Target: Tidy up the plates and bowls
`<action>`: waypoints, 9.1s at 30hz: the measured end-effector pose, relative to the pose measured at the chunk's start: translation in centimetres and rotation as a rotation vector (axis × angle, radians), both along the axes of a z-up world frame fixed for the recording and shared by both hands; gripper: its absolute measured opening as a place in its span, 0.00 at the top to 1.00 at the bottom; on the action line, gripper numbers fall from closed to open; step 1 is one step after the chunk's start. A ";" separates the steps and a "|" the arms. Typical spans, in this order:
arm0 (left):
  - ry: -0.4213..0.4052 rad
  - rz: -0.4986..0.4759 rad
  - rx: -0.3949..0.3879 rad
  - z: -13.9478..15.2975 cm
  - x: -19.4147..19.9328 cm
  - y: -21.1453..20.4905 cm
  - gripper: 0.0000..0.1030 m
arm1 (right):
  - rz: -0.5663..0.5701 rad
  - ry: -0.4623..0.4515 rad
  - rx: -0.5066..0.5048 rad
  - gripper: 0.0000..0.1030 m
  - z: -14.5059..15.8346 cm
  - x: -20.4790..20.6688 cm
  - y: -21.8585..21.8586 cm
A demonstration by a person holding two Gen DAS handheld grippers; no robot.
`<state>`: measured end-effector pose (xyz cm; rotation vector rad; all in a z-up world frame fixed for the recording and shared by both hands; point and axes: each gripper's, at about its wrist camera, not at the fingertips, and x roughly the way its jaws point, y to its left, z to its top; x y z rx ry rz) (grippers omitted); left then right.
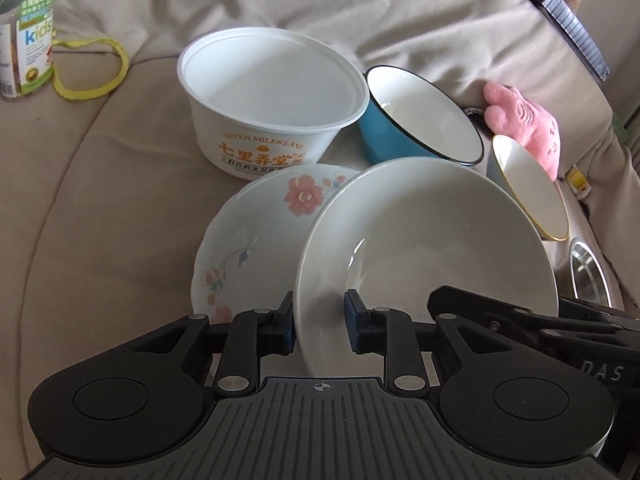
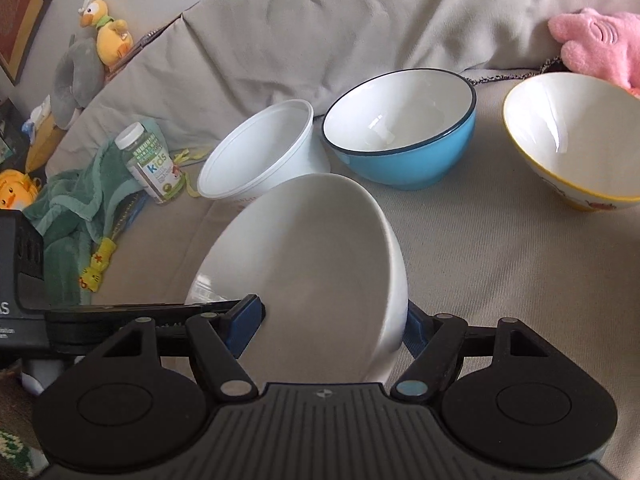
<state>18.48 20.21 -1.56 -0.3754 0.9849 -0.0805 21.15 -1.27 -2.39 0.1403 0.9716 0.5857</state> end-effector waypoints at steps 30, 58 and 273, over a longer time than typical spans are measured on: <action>-0.440 -0.022 -0.045 8.8 -4.8 -3.9 0.80 | -0.028 -0.179 -0.083 0.19 6.1 -1.6 -11.3; -0.139 -0.181 -0.072 3.0 3.9 -26.6 0.77 | -0.473 -0.026 0.082 0.18 -5.2 3.2 -35.4; 0.190 -0.286 0.116 1.1 7.9 -20.0 0.69 | -0.263 -0.074 0.204 0.69 -5.2 -0.6 -21.8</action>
